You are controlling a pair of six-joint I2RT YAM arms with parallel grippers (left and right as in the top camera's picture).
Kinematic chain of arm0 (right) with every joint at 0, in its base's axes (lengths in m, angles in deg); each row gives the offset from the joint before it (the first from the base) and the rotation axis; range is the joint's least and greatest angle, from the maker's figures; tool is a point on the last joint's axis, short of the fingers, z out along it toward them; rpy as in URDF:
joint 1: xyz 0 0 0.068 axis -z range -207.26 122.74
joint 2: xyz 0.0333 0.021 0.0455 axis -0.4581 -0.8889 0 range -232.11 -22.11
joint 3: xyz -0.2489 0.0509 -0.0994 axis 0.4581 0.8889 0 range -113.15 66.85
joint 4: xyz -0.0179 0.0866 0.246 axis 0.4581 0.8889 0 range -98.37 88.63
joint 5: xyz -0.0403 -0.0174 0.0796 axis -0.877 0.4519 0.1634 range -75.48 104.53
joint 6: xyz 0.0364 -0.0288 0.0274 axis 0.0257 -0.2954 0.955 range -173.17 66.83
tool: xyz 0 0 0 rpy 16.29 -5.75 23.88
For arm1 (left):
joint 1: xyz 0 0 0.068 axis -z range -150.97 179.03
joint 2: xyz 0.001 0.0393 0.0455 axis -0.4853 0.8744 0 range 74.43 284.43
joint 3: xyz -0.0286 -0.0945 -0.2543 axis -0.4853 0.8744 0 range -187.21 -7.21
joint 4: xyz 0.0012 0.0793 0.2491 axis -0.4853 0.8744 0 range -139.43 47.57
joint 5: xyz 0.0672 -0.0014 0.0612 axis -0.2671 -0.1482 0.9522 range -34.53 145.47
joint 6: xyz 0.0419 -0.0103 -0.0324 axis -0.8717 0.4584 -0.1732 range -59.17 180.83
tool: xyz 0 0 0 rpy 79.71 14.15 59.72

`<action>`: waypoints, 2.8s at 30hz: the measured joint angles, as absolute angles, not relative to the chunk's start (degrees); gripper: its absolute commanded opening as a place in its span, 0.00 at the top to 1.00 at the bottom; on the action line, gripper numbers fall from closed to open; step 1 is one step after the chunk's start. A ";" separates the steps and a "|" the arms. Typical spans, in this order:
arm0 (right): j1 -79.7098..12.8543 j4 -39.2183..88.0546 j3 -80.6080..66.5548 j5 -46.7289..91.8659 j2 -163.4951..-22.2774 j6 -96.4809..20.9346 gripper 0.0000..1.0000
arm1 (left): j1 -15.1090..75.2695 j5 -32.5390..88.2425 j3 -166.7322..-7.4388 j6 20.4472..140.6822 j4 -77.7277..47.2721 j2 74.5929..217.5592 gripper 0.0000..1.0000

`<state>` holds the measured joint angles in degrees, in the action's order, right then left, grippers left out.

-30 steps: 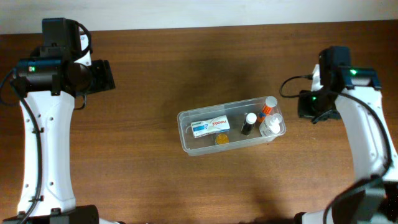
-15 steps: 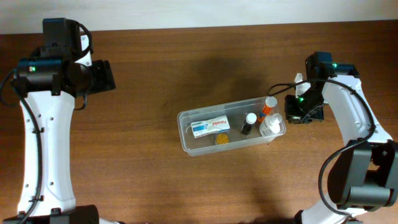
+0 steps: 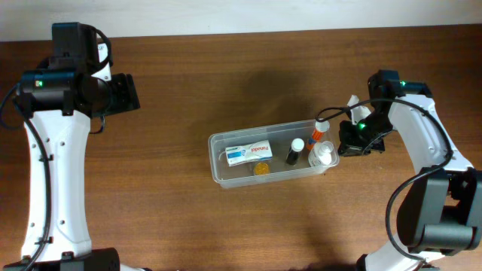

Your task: Pack container

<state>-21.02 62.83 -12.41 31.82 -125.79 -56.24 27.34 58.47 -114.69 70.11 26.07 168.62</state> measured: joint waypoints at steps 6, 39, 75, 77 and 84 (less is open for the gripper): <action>-21.02 63.12 -12.41 33.07 -125.79 -57.18 0.92 | 27.34 58.47 -114.69 70.11 26.07 168.62 0.30; -20.76 62.70 -12.41 42.69 -125.79 -62.43 0.92 | 27.34 58.47 -114.69 70.13 26.49 168.62 0.30; -22.66 59.27 -12.74 36.48 -127.39 -60.09 0.92 | 27.34 58.47 -114.69 70.13 26.49 168.62 0.30; -22.64 59.27 -12.74 37.57 -127.41 -61.12 0.92 | 27.34 58.47 -114.69 70.13 26.49 168.62 0.30; -22.64 59.27 -12.74 43.63 -127.45 -64.77 0.92 | 27.34 58.47 -114.69 70.13 26.49 168.62 0.30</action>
<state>-22.64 59.27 -12.74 43.63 -127.45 -64.77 27.34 58.47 -114.69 70.13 26.49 168.62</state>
